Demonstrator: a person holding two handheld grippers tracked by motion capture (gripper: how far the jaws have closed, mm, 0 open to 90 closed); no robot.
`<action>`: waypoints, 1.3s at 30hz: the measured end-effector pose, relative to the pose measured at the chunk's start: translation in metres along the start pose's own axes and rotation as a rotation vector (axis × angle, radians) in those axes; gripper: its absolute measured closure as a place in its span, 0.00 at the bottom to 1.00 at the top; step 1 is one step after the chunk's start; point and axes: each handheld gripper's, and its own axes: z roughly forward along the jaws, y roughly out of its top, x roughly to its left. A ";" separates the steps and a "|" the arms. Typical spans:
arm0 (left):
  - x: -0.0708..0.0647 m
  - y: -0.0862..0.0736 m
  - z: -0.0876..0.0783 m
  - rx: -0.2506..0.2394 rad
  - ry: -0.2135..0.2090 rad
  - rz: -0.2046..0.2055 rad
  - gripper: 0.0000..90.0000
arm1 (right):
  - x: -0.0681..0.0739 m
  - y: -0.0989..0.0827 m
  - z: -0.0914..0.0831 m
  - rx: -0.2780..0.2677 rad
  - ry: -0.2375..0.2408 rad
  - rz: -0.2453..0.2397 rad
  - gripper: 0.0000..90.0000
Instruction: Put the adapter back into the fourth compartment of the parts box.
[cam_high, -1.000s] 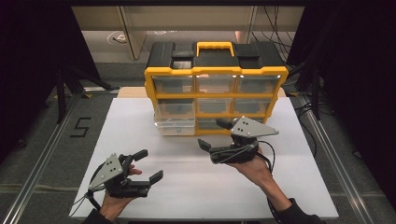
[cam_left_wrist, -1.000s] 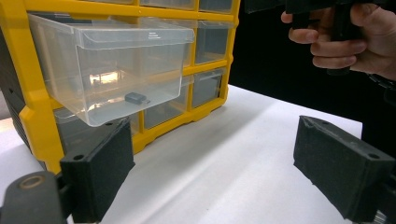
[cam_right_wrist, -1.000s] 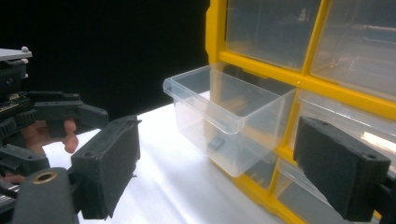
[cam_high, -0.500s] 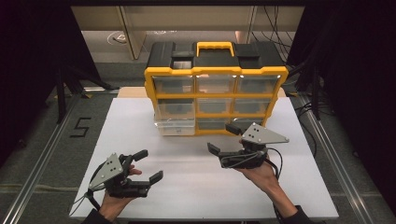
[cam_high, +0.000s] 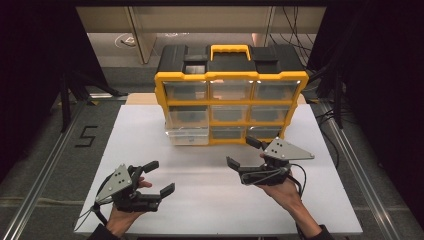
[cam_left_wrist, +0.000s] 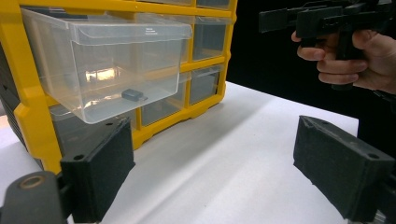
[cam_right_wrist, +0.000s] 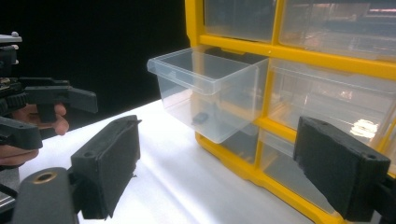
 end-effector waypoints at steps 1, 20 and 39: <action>0.000 0.000 0.000 0.000 0.000 0.000 0.13 | 0.000 -0.001 -0.001 -0.002 -0.001 0.001 0.17; 0.000 -0.001 0.001 0.016 0.000 0.005 0.13 | -0.003 -0.012 -0.020 -0.038 -0.005 0.010 0.17; -0.001 -0.001 0.001 0.016 -0.004 0.010 0.13 | 0.000 -0.031 -0.032 -0.029 -0.016 0.006 0.18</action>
